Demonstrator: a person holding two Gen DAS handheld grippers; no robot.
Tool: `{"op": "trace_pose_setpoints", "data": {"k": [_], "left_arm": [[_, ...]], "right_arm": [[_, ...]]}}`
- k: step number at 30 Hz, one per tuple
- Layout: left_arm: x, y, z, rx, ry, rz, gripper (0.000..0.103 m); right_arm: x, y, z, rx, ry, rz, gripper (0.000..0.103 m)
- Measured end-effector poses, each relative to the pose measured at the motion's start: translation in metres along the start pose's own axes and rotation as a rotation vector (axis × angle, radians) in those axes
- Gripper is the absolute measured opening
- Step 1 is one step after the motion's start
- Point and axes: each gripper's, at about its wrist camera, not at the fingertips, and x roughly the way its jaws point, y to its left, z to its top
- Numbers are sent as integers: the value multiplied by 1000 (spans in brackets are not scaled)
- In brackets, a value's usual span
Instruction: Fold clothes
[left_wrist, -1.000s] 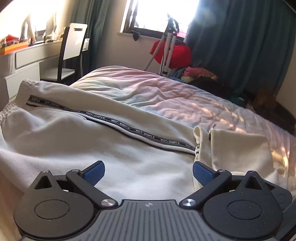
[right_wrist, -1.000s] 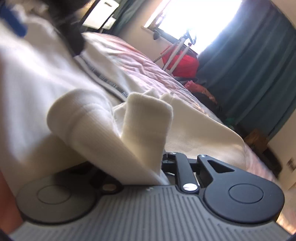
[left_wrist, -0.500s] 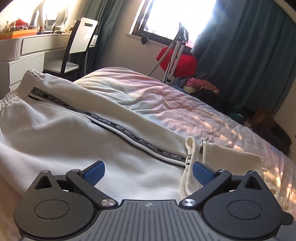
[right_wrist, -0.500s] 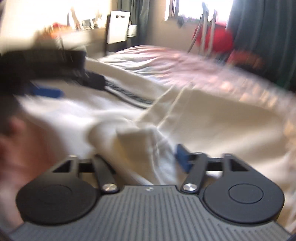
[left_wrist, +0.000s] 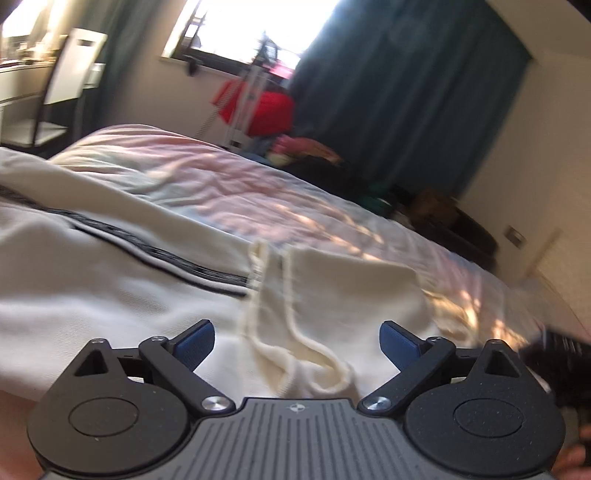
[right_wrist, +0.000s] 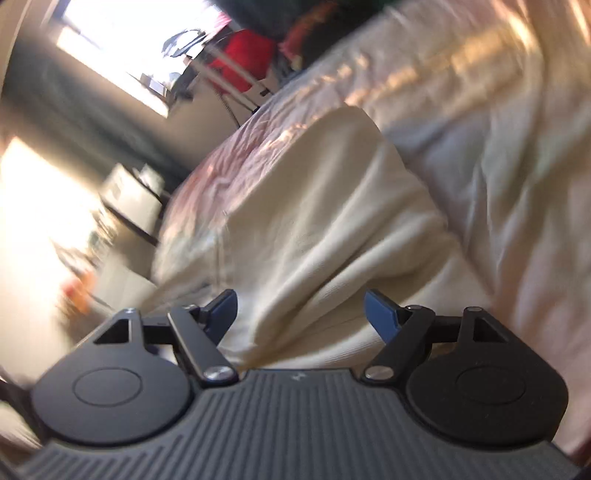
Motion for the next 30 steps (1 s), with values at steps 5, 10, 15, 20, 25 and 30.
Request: {"op": "trace_pose_setpoints", "data": {"k": [5,10,15,20,25,30], "left_arm": [[26,-18,-14,113,57,10,70],[49,-35,-22,296,56,111,46],[41,-28,-13,201,26,58,28],[16,-4,9,-72,-29,-134,22],[14,15,8,-221,26,-155,21],[28,20,-11,-198,152,-26,23]], "right_arm": [[26,-52,7,316,30,41,78],[43,-57,2,369,15,48,74],[45,-54,2,356,-25,29,42],[25,-44,0,319,-74,76,13],[-5,-40,-8,303,-97,64,9],[11,-50,-18,287,-22,-83,9]]}}
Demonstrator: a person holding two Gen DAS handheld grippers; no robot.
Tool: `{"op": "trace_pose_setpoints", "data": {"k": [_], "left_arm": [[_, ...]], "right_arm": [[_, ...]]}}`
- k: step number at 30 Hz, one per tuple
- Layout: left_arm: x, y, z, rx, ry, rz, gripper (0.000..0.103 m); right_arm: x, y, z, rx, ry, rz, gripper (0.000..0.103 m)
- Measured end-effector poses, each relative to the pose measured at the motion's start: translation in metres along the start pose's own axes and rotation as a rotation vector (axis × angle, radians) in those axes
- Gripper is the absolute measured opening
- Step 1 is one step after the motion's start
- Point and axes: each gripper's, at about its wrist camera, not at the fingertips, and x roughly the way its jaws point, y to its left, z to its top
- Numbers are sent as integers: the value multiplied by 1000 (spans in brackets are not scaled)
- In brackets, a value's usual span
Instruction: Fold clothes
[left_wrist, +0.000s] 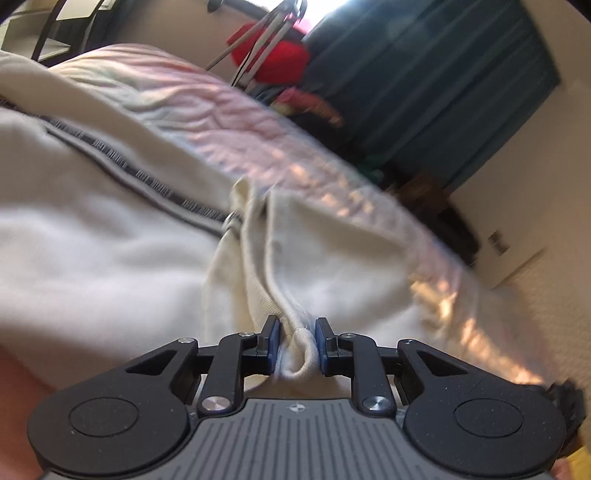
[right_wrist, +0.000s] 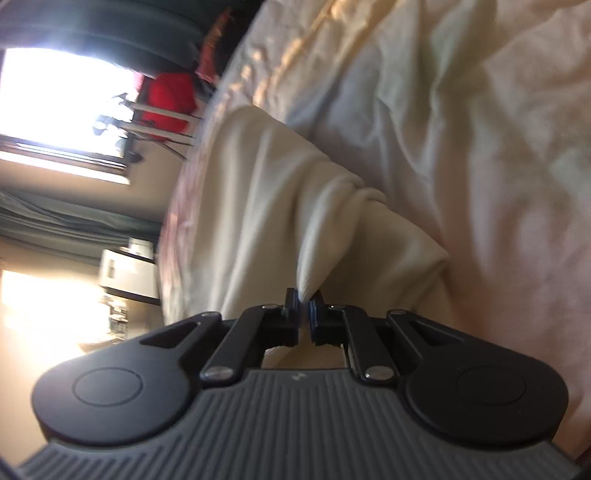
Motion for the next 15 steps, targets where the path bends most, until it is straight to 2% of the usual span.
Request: {"op": "trace_pose_setpoints", "data": {"k": [4,7,9,10,11,12,13,14,15], "left_arm": [[3,-3,-1,48,-3,36,27],[1,-6,-3,79,-8,63,40],[-2,-11,-4,110,-22,80,43],[-5,-14,-4,131,-35,93,48],[-8,-17,-5,153,-49,109,59],[-12,-20,-6,175,-63,124,65],[-16,-22,-7,197,-79,141,78],[-20,-25,-8,219,-96,159,87],[-25,-27,-9,240,-114,175,89]], "right_arm": [[6,5,-4,-73,14,-73,9],[5,19,-8,-184,19,-114,11],[0,32,-13,-275,17,-141,13],[-2,38,-16,-312,15,-141,14],[-4,44,-20,-348,13,-140,15],[-6,47,-24,-390,15,-132,24],[-8,51,-28,-431,17,-123,44],[-11,57,-32,-465,3,-99,56],[-14,63,-36,-499,-11,-76,78]]}}
